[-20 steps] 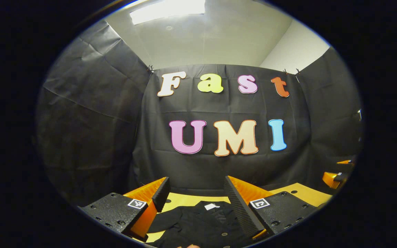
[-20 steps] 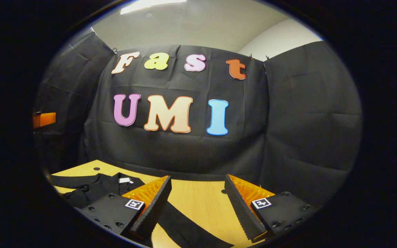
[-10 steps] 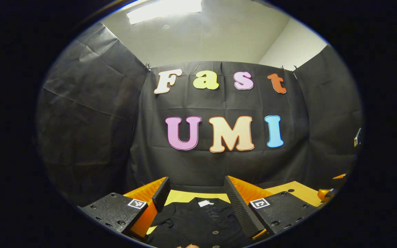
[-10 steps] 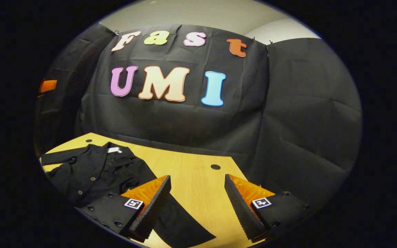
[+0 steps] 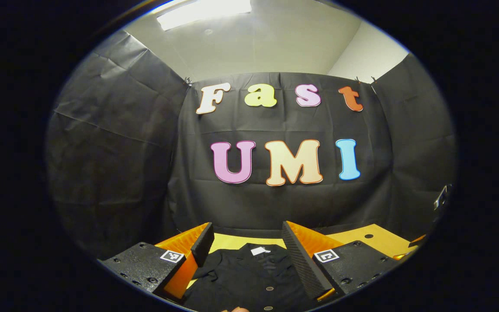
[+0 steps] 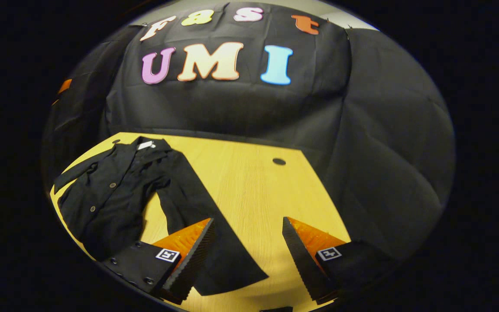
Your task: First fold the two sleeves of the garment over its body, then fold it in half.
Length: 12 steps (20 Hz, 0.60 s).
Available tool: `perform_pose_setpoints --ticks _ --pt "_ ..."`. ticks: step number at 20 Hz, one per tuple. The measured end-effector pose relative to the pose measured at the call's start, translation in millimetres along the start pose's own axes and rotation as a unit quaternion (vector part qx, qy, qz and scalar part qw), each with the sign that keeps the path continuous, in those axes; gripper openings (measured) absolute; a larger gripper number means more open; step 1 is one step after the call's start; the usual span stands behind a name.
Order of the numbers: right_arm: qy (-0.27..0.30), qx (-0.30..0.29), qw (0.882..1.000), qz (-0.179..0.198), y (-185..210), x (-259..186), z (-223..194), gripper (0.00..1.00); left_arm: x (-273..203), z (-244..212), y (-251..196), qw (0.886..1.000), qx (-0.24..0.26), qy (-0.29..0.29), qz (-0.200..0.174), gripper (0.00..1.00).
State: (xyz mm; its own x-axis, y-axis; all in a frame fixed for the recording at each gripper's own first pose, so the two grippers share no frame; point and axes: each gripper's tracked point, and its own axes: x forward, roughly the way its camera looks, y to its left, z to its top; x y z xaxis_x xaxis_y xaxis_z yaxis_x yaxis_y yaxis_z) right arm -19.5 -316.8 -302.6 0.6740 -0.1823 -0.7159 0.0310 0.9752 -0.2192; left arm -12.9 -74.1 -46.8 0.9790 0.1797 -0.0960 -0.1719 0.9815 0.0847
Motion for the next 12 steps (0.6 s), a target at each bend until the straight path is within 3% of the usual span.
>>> perform_pose_setpoints --ticks 3,12 --pt "0.044 0.014 0.999 0.012 0 14 -24 1.0 0 -3 -1 1.0 0.002 0.004 0.005 0.92" --pt "0.157 -0.029 0.986 0.04 14 24 -92 1.0 5 -10 -2 1.0 0.007 0.015 0.012 0.93"
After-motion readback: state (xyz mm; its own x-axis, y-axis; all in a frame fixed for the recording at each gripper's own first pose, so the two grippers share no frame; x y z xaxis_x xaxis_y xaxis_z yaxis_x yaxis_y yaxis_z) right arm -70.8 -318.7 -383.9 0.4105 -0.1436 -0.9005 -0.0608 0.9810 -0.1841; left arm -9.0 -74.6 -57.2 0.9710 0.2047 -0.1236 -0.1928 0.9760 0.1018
